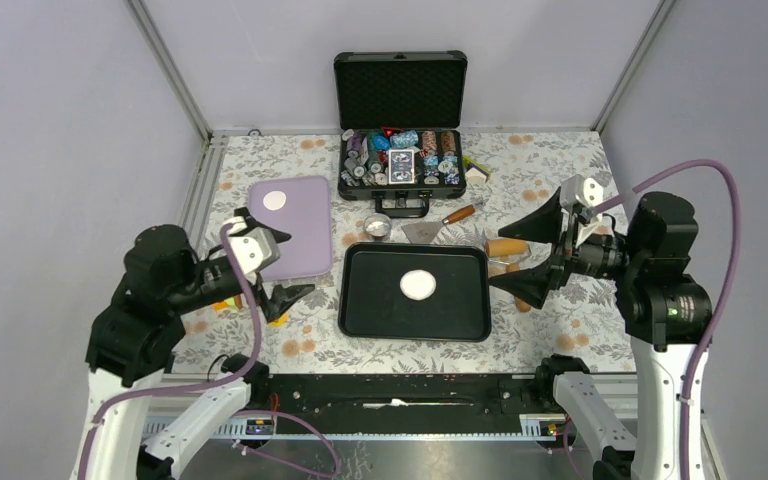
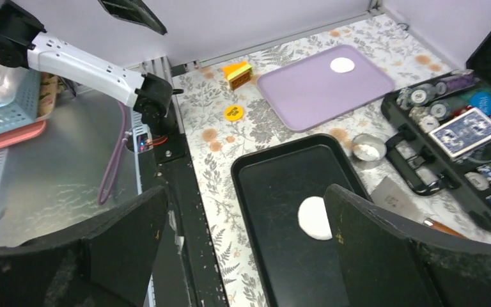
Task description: Roll out the dumpling wrappers from the dough
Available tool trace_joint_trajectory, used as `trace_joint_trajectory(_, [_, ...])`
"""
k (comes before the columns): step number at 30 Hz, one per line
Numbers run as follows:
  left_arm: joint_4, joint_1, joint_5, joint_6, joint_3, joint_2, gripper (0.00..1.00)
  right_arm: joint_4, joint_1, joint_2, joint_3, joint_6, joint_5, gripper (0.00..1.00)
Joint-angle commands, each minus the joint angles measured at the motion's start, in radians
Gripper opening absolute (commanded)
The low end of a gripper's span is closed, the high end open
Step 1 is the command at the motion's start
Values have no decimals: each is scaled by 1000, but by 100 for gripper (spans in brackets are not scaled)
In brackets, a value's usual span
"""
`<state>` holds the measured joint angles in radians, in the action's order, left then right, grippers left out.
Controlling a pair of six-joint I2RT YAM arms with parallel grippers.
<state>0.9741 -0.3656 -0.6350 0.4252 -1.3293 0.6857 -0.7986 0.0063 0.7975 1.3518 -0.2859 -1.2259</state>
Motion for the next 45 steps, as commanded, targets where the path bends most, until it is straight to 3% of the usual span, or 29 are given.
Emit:
trace_joint_trajectory(1, [-83,6,29,26,101,14,99,147,0,-6,-102,114,-84,99])
trace_joint_trajectory(6, [-132,7,175,55,171,18,99,291,0,-20,-222,125,-23,99])
trace_joint_trajectory(10, [-207,7,365,-104,230,-3,99,428,0,3,-276,212,235,99])
trace_joint_trajectory(13, [-264,8,373,-131,336,-29,99,452,0,53,-307,213,461,99])
trace_joint_trajectory(17, [-374,8,375,-193,454,-55,99,350,0,189,-311,117,738,99])
trace_joint_trajectory(21, [-412,8,377,-180,509,-47,99,345,0,308,-390,58,895,96])
trace_joint_trajectory(34, [-400,19,311,-168,517,7,99,339,0,475,-518,-101,1021,92])
trace_joint_trajectory(45, [-404,61,273,-166,521,4,99,333,0,587,-601,-229,973,86])
